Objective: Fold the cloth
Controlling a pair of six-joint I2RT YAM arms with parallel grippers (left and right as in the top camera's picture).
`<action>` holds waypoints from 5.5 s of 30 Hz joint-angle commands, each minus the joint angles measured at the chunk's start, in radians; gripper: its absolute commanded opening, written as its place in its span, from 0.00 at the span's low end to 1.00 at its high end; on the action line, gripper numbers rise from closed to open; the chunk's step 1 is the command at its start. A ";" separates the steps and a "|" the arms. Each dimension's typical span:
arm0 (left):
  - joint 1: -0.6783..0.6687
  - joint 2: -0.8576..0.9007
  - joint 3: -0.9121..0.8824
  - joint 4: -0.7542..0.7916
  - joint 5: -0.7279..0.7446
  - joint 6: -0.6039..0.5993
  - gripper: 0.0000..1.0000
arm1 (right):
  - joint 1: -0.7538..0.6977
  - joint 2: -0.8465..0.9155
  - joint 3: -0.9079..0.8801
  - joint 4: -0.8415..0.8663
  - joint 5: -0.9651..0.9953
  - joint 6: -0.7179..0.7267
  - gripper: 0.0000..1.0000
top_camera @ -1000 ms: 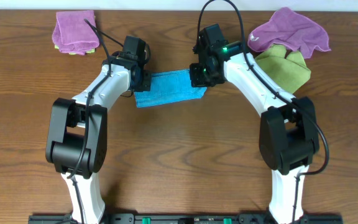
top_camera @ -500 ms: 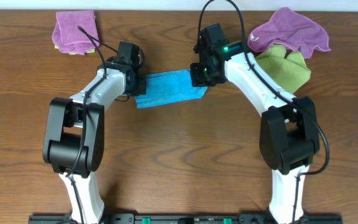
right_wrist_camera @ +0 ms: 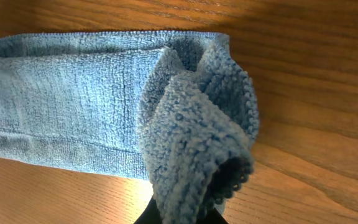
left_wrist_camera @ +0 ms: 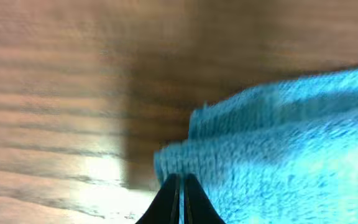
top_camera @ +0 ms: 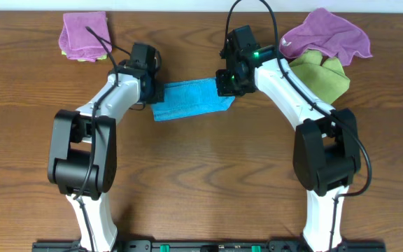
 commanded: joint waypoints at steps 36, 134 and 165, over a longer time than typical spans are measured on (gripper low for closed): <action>-0.014 0.073 -0.057 -0.001 0.092 -0.071 0.06 | 0.009 -0.027 0.055 0.022 -0.056 -0.032 0.02; 0.191 -0.639 -0.192 -0.150 0.288 -0.056 0.51 | 0.071 -0.045 0.189 0.003 -0.053 -0.214 0.79; 0.188 -0.211 -0.558 0.647 0.665 -0.542 0.95 | -0.029 0.150 0.188 0.027 -0.055 -0.229 0.01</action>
